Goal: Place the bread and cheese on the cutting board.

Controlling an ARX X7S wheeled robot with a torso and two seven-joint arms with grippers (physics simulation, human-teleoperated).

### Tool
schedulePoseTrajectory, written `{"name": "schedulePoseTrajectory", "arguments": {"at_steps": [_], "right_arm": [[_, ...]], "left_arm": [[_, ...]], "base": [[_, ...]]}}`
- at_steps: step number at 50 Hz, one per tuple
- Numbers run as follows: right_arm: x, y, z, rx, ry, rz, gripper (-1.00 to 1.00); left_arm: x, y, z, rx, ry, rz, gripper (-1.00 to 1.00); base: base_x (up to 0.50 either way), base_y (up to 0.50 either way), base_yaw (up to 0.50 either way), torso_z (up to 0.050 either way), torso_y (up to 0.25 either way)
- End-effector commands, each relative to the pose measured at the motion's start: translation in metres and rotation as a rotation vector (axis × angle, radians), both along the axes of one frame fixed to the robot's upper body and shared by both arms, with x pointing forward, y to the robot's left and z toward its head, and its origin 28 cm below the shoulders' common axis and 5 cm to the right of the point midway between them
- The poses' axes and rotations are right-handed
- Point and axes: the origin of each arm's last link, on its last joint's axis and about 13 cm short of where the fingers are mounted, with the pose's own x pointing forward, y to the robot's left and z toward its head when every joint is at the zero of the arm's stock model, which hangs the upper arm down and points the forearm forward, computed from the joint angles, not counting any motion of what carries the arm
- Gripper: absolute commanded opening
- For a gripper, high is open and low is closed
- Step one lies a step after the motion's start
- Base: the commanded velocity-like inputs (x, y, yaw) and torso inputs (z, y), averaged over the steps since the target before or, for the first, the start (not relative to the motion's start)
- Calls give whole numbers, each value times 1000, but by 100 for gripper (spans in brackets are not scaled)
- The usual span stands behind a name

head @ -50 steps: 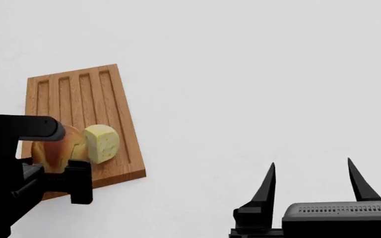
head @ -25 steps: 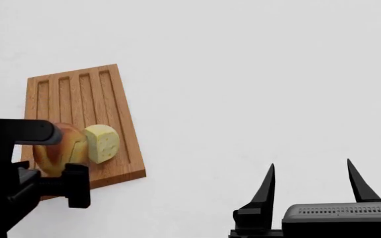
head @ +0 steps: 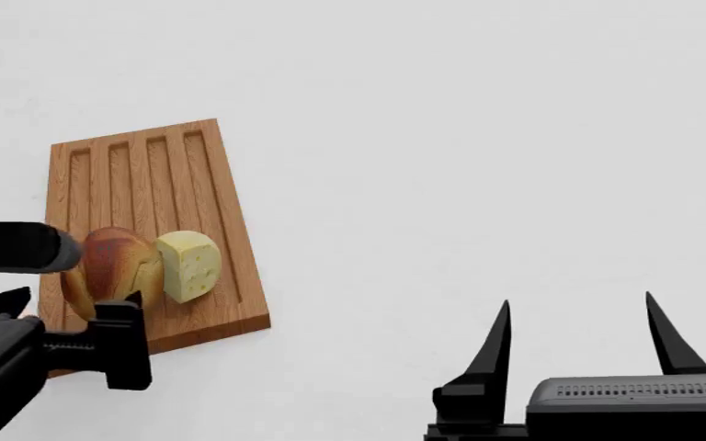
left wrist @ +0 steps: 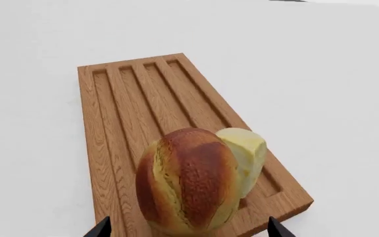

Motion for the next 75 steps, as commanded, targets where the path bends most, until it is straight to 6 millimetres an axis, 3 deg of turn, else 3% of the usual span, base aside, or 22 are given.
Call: {"name": "schedulePoseTrajectory", "arguments": {"at_steps": [1, 6, 18, 23, 32, 40, 44, 53, 61, 64, 67, 75], "right_arm": [[1, 0, 2, 5, -3, -1, 100], [-1, -2, 4, 6, -11, -6, 100], [-3, -3, 10, 3, -25, -12, 100], [-4, -3, 10, 1, -28, -9, 100], [-6, -6, 14, 0, -40, -18, 100], [-8, -7, 18, -8, -50, -18, 100], [-8, -7, 20, -8, -57, -21, 100], [-6, -2, 24, -16, -60, -8, 100], [1, -8, 49, -48, -108, -13, 100], [6, -13, 64, -77, -129, -20, 100], [11, -18, 81, -94, -146, -24, 100], [21, -28, 115, -113, -163, -18, 100]], "left_arm": [[-39, -2, 13, -137, -130, 44, 100], [-62, 0, 15, -127, -162, 38, 100], [-84, 21, 19, -94, -240, 91, 100], [-100, 20, 9, -74, -252, 91, 100], [-111, 38, 29, 12, -327, 134, 100], [-117, 35, 52, 137, -373, 150, 100], [-110, 36, 53, 239, -333, 105, 100], [-107, 38, 66, 266, -342, 93, 100], [-103, 45, 82, 255, -348, 88, 100], [-101, 48, 96, 179, -356, 100, 100], [-96, 50, 108, 213, -349, 89, 100], [-107, 68, 138, 260, -324, 97, 100]], "base": [[-10, 0, 0, 0, 0], [0, 0, 0, 0, 0], [0, 0, 0, 0, 0], [0, 0, 0, 0, 0], [0, 0, 0, 0, 0], [0, 0, 0, 0, 0], [0, 0, 0, 0, 0], [0, 0, 0, 0, 0], [0, 0, 0, 0, 0], [0, 0, 0, 0, 0], [0, 0, 0, 0, 0], [0, 0, 0, 0, 0]]}}
